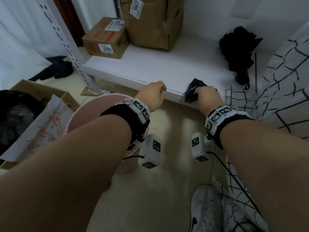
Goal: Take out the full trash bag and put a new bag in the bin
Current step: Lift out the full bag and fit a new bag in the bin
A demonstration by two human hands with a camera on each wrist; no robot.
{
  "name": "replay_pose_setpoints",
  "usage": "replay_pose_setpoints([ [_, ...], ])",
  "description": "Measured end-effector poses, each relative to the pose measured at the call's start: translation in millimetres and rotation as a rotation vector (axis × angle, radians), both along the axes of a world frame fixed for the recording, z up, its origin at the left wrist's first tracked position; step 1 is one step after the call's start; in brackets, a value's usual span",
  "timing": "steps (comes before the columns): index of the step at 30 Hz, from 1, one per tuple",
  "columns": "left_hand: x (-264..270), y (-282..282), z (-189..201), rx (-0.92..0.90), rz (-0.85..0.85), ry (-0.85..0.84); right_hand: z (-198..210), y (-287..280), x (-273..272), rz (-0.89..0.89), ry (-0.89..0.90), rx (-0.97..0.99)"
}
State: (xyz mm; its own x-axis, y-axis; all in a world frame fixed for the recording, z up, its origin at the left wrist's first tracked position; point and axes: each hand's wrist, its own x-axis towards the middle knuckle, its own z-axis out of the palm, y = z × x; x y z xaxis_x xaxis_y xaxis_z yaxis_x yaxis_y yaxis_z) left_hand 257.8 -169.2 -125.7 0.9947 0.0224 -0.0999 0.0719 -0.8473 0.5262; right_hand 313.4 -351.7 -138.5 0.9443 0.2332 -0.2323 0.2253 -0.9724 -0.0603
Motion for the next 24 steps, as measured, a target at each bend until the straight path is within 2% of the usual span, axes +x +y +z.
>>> replay_pose_setpoints([
  [4,-22,16,24,-0.03,0.051,-0.031,22,23,-30,0.088,-0.188,0.178],
  [10,-81,54,79,-0.105,0.222,-0.03,94,85,-81,0.304,-0.147,0.288],
  [16,-150,78,142,-0.406,0.326,-0.05,154,125,-141,0.484,-0.183,0.377],
  [19,-180,91,156,-0.564,0.432,-0.038,166,137,-161,0.506,-0.178,0.423],
  [22,-209,101,163,-0.793,0.528,0.06,177,145,-181,0.533,-0.156,0.525],
  [24,-224,107,164,-0.865,0.557,0.087,184,151,-196,0.579,-0.143,0.581],
])
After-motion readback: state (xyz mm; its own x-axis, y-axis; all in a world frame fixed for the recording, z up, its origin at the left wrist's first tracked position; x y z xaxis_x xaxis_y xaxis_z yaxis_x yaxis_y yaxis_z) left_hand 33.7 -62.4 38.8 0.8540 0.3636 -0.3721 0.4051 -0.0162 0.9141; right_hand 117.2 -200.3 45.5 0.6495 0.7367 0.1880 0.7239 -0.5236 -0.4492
